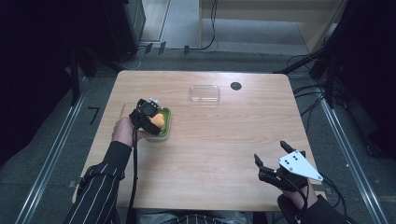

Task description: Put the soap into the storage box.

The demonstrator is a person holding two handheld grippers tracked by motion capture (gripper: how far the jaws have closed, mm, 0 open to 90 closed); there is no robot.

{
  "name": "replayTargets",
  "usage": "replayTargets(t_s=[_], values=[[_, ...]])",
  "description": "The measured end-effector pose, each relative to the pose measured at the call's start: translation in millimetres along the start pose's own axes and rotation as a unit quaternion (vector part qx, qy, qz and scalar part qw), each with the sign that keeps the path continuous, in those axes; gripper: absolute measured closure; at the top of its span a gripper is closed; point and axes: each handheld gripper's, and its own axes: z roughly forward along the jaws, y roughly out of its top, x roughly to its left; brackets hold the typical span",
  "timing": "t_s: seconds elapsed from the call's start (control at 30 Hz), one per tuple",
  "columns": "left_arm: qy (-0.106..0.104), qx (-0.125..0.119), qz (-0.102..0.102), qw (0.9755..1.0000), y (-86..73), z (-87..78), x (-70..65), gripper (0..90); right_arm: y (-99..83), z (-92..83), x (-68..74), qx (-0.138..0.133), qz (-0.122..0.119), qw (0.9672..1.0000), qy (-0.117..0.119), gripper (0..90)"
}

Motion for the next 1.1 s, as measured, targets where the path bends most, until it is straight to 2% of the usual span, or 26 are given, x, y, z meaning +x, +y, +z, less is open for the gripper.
replayTargets(t_s=[0.23, 0.53, 0.63, 1.1], values=[[0.001, -0.005, -0.008, 1.0000, 5.4, 6.6, 4.4, 39.7, 0.0, 0.2, 0.1, 0.000, -0.001, 1.0000, -0.001, 13.4], [0.012, 0.005, -0.012, 0.9998, 9.4, 17.4, 6.8, 39.6, 0.0, 0.2, 0.1, 0.000, -0.001, 1.0000, -0.001, 13.4], [0.009, 0.012, -0.013, 0.9998, 10.5, 20.2, 6.6, 39.6, 0.0, 0.2, 0.3, 0.001, -0.001, 1.0000, -0.001, 13.4], [0.038, 0.023, -0.013, 0.9989, 13.1, 28.0, 3.3, 39.5, 0.1, 0.3, 0.6, 0.001, -0.003, 1.0000, 0.000, 13.4]])
